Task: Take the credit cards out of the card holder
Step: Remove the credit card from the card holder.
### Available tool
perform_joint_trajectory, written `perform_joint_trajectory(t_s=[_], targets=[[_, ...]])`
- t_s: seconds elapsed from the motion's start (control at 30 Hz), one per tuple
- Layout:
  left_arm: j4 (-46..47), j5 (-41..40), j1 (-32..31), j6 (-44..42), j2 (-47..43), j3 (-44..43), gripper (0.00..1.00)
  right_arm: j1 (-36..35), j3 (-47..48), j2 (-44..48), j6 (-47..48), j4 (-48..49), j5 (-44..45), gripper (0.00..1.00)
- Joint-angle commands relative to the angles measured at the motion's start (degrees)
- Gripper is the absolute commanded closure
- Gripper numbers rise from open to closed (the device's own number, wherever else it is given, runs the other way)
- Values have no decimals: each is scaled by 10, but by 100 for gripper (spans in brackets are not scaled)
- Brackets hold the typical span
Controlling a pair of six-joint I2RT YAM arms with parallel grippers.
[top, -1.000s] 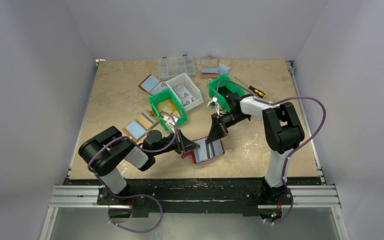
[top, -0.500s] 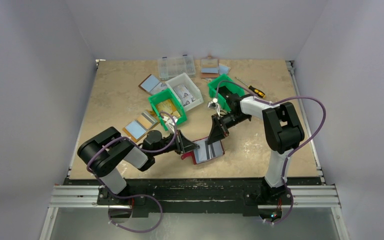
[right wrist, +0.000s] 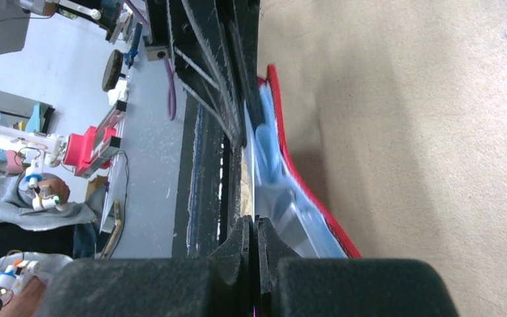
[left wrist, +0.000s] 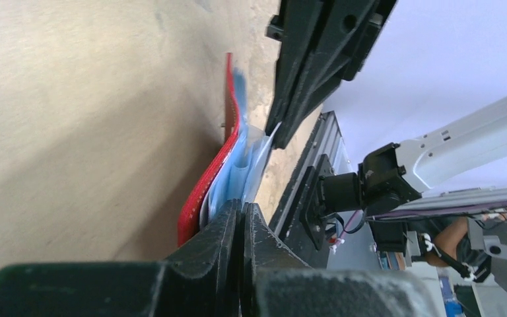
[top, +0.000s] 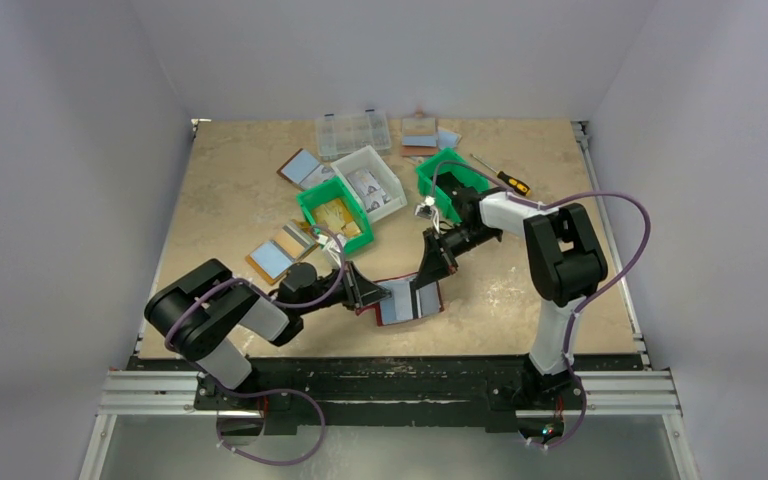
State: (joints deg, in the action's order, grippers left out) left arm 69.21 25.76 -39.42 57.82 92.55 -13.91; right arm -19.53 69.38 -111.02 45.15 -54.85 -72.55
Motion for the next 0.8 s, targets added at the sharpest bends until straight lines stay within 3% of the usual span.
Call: perform_joint_trajectory(t_s=[0.0, 0.33, 0.6, 0.77], targets=[[9, -15, 20, -13, -21, 25, 100, 5, 9, -1, -9, -2, 15, 100], [-24, -15, 26, -17, 0, 31, 100, 16, 3, 23, -54, 45, 67, 100], [-211, -83, 27, -53, -57, 3, 99, 43, -16, 110, -36, 53, 128, 100], [-394, -143, 26, -93, -171, -37, 81, 44, -6, 143, 29, 1, 107, 100]])
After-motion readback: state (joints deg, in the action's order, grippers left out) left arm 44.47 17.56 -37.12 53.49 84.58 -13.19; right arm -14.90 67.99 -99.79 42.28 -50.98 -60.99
